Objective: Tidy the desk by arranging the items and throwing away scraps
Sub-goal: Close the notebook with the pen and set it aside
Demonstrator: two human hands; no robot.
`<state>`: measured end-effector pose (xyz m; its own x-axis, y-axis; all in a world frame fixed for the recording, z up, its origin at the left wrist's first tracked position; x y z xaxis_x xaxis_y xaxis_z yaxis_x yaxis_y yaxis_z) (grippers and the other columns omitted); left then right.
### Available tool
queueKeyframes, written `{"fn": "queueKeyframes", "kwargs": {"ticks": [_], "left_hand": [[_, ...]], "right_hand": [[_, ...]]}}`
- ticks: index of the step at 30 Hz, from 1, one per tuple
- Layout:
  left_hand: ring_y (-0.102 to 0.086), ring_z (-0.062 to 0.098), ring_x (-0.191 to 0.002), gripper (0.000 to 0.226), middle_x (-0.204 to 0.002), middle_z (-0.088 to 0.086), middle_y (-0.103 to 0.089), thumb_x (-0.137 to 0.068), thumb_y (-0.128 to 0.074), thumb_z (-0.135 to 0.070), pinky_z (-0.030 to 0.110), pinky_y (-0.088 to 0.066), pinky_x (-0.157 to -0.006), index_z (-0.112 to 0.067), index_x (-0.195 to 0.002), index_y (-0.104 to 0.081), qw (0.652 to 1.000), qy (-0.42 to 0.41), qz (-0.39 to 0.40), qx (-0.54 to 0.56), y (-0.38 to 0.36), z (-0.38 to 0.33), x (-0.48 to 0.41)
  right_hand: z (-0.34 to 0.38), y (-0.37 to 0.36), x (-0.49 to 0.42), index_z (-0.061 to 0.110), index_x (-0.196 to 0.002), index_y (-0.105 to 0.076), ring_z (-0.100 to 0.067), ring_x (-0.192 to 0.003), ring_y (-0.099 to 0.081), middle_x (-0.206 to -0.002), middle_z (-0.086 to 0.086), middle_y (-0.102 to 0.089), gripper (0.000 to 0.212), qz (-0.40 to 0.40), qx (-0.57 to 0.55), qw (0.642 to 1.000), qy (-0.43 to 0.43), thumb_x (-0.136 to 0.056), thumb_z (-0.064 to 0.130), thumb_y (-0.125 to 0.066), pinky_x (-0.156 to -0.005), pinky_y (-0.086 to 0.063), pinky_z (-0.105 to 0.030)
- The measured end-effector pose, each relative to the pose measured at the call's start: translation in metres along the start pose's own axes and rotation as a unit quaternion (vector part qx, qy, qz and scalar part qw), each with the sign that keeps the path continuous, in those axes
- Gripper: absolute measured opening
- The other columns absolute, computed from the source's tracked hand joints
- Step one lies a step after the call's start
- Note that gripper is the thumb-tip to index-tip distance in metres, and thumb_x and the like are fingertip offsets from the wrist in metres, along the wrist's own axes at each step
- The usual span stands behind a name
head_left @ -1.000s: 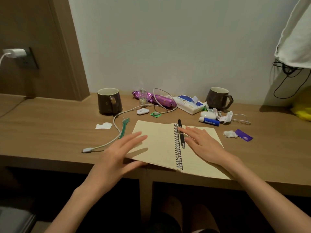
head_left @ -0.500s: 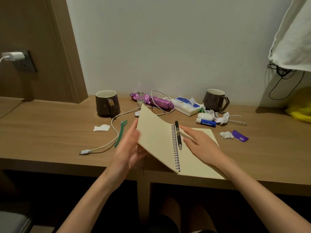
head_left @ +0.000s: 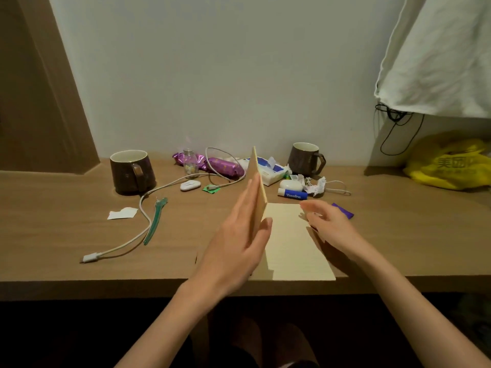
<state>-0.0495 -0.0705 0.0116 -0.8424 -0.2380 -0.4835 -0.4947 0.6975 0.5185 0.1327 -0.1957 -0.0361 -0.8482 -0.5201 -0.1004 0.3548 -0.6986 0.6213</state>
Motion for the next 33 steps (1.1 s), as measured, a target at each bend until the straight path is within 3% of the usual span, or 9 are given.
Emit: {"fn": "queueKeyframes", "kwargs": {"ticks": [1,4,7,11,16,20,23,29,33], "left_hand": [[-0.018,-0.002,-0.136,0.068,-0.156,-0.021,-0.004,-0.096,-0.037,-0.043,0.032,-0.029,-0.109,-0.056,-0.139,0.013,0.999,-0.011,0.015,-0.046,-0.007,-0.002,-0.002],[-0.009,0.012,-0.145,0.066,-0.158,-0.013,0.002,-0.096,-0.032,-0.045,0.045,-0.022,-0.116,-0.055,-0.139,0.018,0.984,-0.019,0.097,-0.146,-0.035,0.001,-0.007],[0.003,0.023,-0.147,0.062,-0.159,-0.007,0.010,-0.096,-0.026,-0.049,0.052,-0.012,-0.118,-0.054,-0.139,0.018,0.949,-0.003,0.194,-0.247,-0.060,0.016,-0.008],[0.014,0.029,-0.145,0.064,-0.158,-0.004,0.017,-0.094,-0.027,-0.056,0.059,0.000,-0.116,-0.052,-0.140,0.018,0.911,-0.003,0.259,-0.321,-0.077,0.029,-0.003],[0.014,0.027,-0.145,0.082,-0.159,-0.007,0.008,-0.074,-0.019,-0.085,0.060,0.006,-0.114,-0.048,-0.145,-0.001,0.887,0.024,0.303,-0.347,-0.079,0.037,-0.001],[-0.006,0.015,-0.146,0.054,-0.156,-0.014,-0.018,-0.091,-0.022,-0.065,0.056,-0.002,-0.116,-0.045,-0.140,-0.032,0.938,0.065,0.226,-0.254,-0.062,0.039,-0.013],[-0.014,0.020,-0.145,0.041,-0.155,-0.005,-0.022,-0.093,-0.038,-0.052,0.054,-0.016,-0.116,-0.045,-0.133,-0.043,0.957,0.113,0.160,-0.215,-0.044,0.057,-0.024],[-0.018,0.020,-0.144,0.043,-0.153,0.004,-0.025,-0.082,-0.067,-0.038,0.043,-0.023,-0.113,-0.035,-0.124,-0.058,0.971,0.201,0.098,-0.084,-0.027,0.084,-0.047],[-0.036,0.021,-0.133,0.063,-0.145,0.004,-0.040,-0.075,-0.076,-0.031,0.039,-0.034,-0.108,-0.028,-0.132,-0.049,0.970,0.237,0.030,-0.043,-0.025,0.100,-0.063]], "right_hand": [[-0.003,0.002,0.000,0.024,-0.132,-0.052,-0.010,-0.115,-0.054,-0.134,0.005,-0.054,0.034,0.001,-0.070,0.997,-0.024,-0.099,0.016,-0.045,-0.097,-0.047,-0.030],[-0.010,0.005,0.000,0.016,-0.130,-0.052,-0.019,-0.111,-0.061,-0.132,-0.005,-0.055,0.033,0.000,-0.274,0.957,-0.091,-0.101,0.009,-0.039,-0.090,-0.054,-0.030],[-0.012,0.003,0.000,0.014,-0.134,-0.049,-0.021,-0.111,-0.061,-0.135,-0.008,-0.054,0.034,0.005,-0.335,0.936,-0.105,-0.101,0.014,-0.041,-0.073,-0.057,-0.023],[-0.016,0.000,-0.002,0.015,-0.136,-0.047,-0.018,-0.112,-0.060,-0.138,-0.007,-0.053,0.035,0.016,-0.342,0.935,-0.089,-0.101,0.015,-0.042,-0.071,-0.056,-0.019],[-0.015,-0.004,-0.003,0.022,-0.139,-0.045,-0.015,-0.122,-0.053,-0.140,-0.002,-0.050,0.043,0.038,-0.179,0.982,-0.047,-0.096,0.023,-0.054,-0.101,-0.047,-0.031],[-0.002,-0.011,0.000,0.022,-0.143,-0.041,-0.012,-0.130,-0.044,-0.146,0.003,-0.045,0.050,0.063,-0.037,0.997,0.019,-0.095,0.024,-0.055,-0.100,-0.037,-0.024],[0.004,-0.015,0.000,0.019,-0.142,-0.043,-0.013,-0.131,-0.043,-0.149,0.001,-0.040,0.050,0.061,0.068,0.994,0.056,-0.094,0.026,-0.056,-0.103,-0.039,-0.024],[0.012,-0.025,0.000,0.018,-0.141,-0.044,-0.014,-0.133,-0.042,-0.148,0.000,-0.042,0.049,0.038,0.170,0.982,0.069,-0.095,0.034,-0.053,-0.109,-0.038,-0.032],[0.013,-0.029,0.001,0.018,-0.140,-0.046,-0.012,-0.133,-0.041,-0.146,0.001,-0.045,0.051,0.018,0.176,0.981,0.074,-0.094,0.036,-0.056,-0.110,-0.038,-0.035]]}}
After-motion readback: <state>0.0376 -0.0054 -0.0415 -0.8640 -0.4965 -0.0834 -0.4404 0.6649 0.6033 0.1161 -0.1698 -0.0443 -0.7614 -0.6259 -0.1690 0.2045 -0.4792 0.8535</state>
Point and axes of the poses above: each hand's wrist, its own x-axis away from the middle knuckle, its own y-axis out of the back of the hand, z = x × y, the point moved 6 cm from there along -x, towards the middle knuckle
